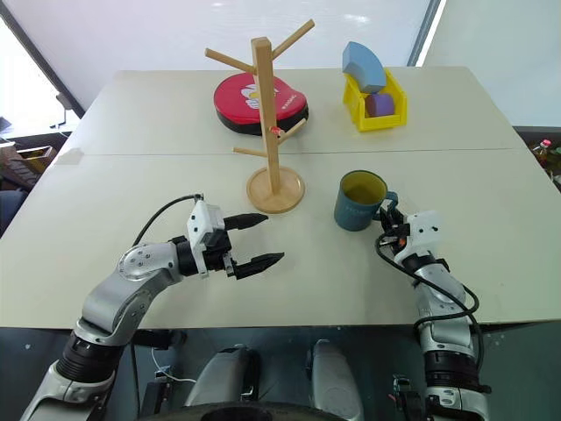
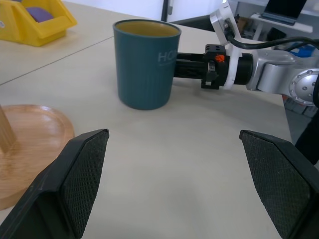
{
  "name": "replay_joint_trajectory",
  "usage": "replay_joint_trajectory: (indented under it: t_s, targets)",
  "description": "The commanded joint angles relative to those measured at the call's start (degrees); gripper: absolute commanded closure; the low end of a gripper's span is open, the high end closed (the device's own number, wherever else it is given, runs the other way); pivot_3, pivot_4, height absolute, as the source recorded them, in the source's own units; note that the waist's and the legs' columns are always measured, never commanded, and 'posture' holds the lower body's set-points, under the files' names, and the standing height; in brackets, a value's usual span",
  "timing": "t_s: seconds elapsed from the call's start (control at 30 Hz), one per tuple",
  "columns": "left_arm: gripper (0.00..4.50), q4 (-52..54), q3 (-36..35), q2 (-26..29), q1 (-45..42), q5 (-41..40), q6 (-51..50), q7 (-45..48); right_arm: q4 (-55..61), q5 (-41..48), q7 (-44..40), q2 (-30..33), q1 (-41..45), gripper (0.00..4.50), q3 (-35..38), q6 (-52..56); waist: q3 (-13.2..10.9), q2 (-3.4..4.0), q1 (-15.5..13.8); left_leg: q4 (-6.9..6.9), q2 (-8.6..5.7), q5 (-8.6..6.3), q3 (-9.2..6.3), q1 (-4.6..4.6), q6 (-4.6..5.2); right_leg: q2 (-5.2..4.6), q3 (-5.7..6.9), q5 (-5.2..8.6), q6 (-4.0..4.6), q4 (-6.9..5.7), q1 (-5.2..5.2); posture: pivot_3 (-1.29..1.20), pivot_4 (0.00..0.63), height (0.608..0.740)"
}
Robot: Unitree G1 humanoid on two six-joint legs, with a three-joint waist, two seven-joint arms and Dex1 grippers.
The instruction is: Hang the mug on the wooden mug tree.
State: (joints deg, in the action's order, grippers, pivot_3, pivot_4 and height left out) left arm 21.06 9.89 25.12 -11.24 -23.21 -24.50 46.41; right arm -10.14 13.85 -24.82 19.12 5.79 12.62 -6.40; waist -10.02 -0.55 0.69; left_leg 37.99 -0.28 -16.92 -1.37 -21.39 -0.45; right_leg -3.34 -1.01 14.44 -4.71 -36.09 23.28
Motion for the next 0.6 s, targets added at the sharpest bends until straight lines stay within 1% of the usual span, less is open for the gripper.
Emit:
replay_joint_trajectory:
  t_s: [0.03, 0.1, 0.17, 0.23, 0.3, 0.37, 0.47, 0.6]
  targets:
    - [0.0, 2.5, -1.4, 0.5, 0.4, -0.6, 0.6, -0.5, 1.8, 1.2, -1.1, -0.4, 0.2, 4.45, -0.2, -1.0, 0.0, 0.0, 0.0, 0.0, 0.01, 0.0, -0.01, 0.0, 0.0, 0.0, 0.0, 0.0, 0.0, 0.0, -0.01, 0.0, 0.15, 0.735]
    - [0.0, 2.2, -1.7, 0.9, 0.6, -0.4, 0.9, -0.7, 2.8, 1.2, -1.2, -0.4, -0.1, 4.45, -0.5, -0.6, 0.0, 0.0, 0.0, 0.0, 0.0, 0.0, -0.01, 0.0, 0.0, 0.0, 0.0, 0.0, -0.01, 0.0, 0.0, 0.0, 0.15, 0.735]
    - [0.0, 0.9, -2.8, 1.6, 0.8, 0.0, 1.7, -0.7, 7.9, -0.9, -3.0, 1.6, -1.8, 4.45, -3.4, 0.7, 0.0, 0.03, 0.0, 0.0, 0.0, 0.0, -0.01, -0.01, 0.0, 0.0, 0.0, -0.01, -0.01, 0.0, 0.0, 0.0, 0.15, 0.735]
    - [0.0, -0.8, -4.3, 2.5, 0.7, 0.1, 2.6, -0.4, 16.0, -7.6, -6.3, 6.3, -3.6, 4.45, -9.0, 0.8, 0.0, 0.06, 0.0, 0.0, 0.01, 0.0, -0.02, -0.01, 0.0, -0.01, 0.0, -0.01, -0.01, -0.02, 0.02, 0.0, 0.15, 0.735]
    - [0.0, -2.3, -5.4, 3.4, 0.4, 0.3, 3.5, 0.2, 23.0, -14.5, -8.6, 11.2, -3.4, 4.45, -13.4, 0.9, -0.1, 0.11, 0.3, -0.01, 0.01, 0.0, 0.0, -0.02, 0.0, 0.0, 0.0, 0.01, 0.01, -0.02, 0.06, 0.0, 0.15, 0.735]
    - [0.0, -3.6, -6.2, 3.8, -0.1, 0.1, 4.2, 0.6, 28.8, -16.3, -9.3, 13.5, -1.3, 4.45, -15.0, 3.6, -0.1, 0.04, 0.2, 0.0, 0.03, 0.0, 0.03, 0.01, 0.0, 0.07, 0.02, 0.07, 0.1, -0.01, 0.05, 0.0, 0.15, 0.735]
    - [0.0, -4.7, -6.9, 4.2, -0.9, -0.4, 4.8, 1.2, 34.9, -16.6, -9.0, 14.3, 3.7, 4.45, -15.3, 10.8, -0.1, 0.02, 0.0, 0.06, 0.08, 0.02, -0.03, 0.01, -0.02, 0.22, 0.06, 0.08, 0.13, -0.02, 0.04, 0.0, 0.15, 0.735]
    - [0.0, -4.6, -8.2, 4.1, -1.5, -2.1, 4.3, 1.9, 37.9, -18.3, -9.7, 15.5, 9.9, 4.45, -15.5, 17.5, -0.1, -0.02, -0.2, 0.11, 0.05, 0.03, -0.06, -0.02, -0.04, 0.18, 0.07, 0.08, 0.13, -0.01, 0.01, 0.0, 0.15, 0.735]
